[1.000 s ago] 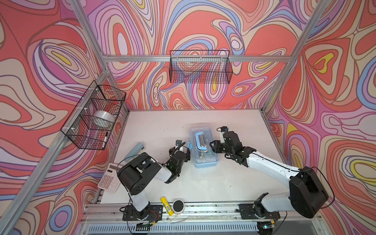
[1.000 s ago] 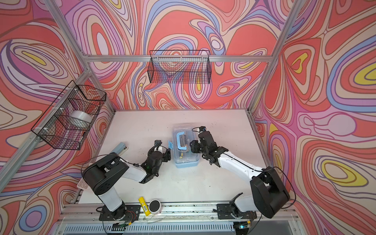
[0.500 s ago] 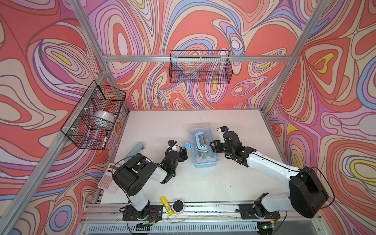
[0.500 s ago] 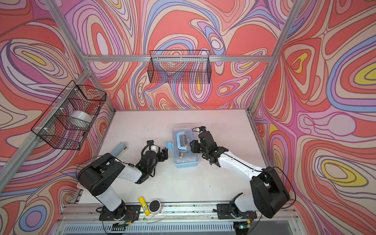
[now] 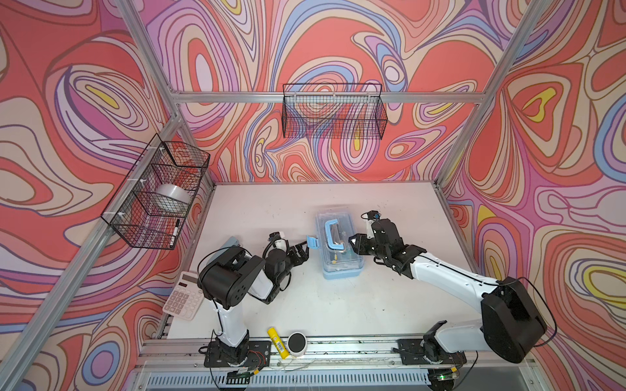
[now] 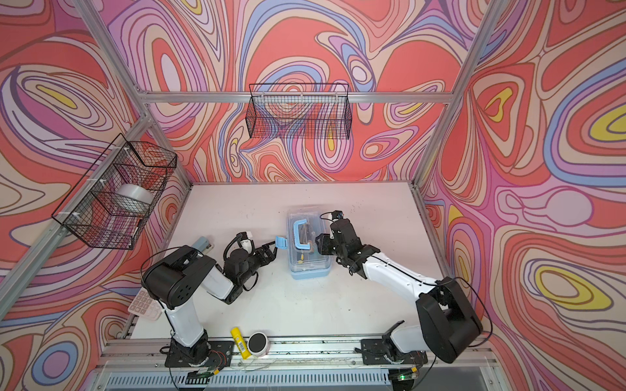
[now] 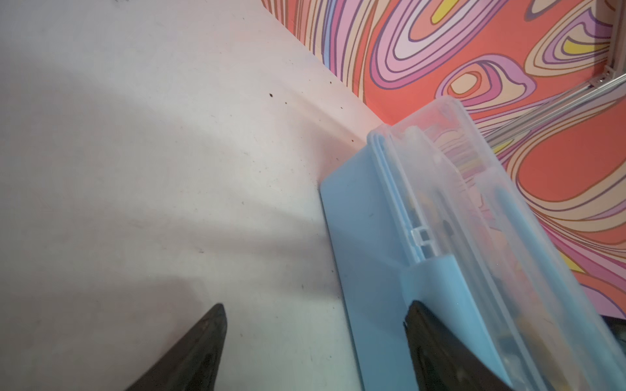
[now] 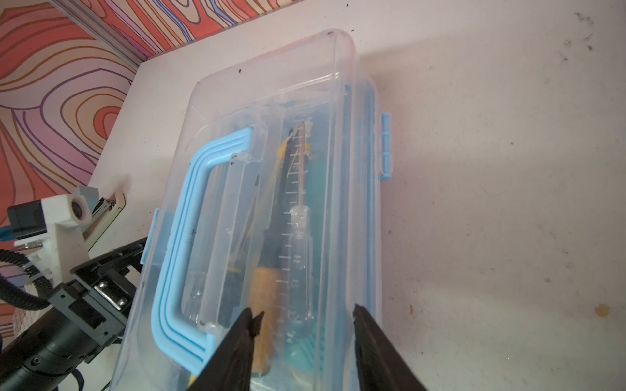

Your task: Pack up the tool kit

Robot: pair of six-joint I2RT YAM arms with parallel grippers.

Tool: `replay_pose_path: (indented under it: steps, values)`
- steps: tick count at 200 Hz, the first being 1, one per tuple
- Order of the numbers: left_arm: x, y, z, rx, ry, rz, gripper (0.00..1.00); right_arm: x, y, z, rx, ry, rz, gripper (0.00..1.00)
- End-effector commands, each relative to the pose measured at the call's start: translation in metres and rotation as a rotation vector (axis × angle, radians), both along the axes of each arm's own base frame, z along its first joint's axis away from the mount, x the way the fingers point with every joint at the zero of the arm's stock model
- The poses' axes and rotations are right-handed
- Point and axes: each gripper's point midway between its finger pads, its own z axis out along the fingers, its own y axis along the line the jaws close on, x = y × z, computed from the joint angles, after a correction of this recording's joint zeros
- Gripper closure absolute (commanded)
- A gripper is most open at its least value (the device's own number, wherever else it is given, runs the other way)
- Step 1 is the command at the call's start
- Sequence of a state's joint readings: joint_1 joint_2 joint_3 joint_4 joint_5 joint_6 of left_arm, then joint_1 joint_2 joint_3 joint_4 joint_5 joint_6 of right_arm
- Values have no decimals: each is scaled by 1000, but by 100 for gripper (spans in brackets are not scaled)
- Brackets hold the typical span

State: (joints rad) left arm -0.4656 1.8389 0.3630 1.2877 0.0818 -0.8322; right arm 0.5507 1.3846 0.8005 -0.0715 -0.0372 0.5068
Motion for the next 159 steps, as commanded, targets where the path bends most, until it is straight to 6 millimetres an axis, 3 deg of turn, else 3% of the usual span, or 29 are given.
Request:
replay_pose_path:
  steps: [1, 83, 159]
  values:
    - [3, -15, 29, -89, -70, -65, 17, -11, 6, -18, -6, 57, 38, 52]
    - [4, -20, 38, -154, -58, -81, 23, -10, 9, -24, -2, 76, 48, 52]
    - [4, -31, 58, -256, -51, -120, 27, -9, 11, -26, 3, 83, 50, 54]
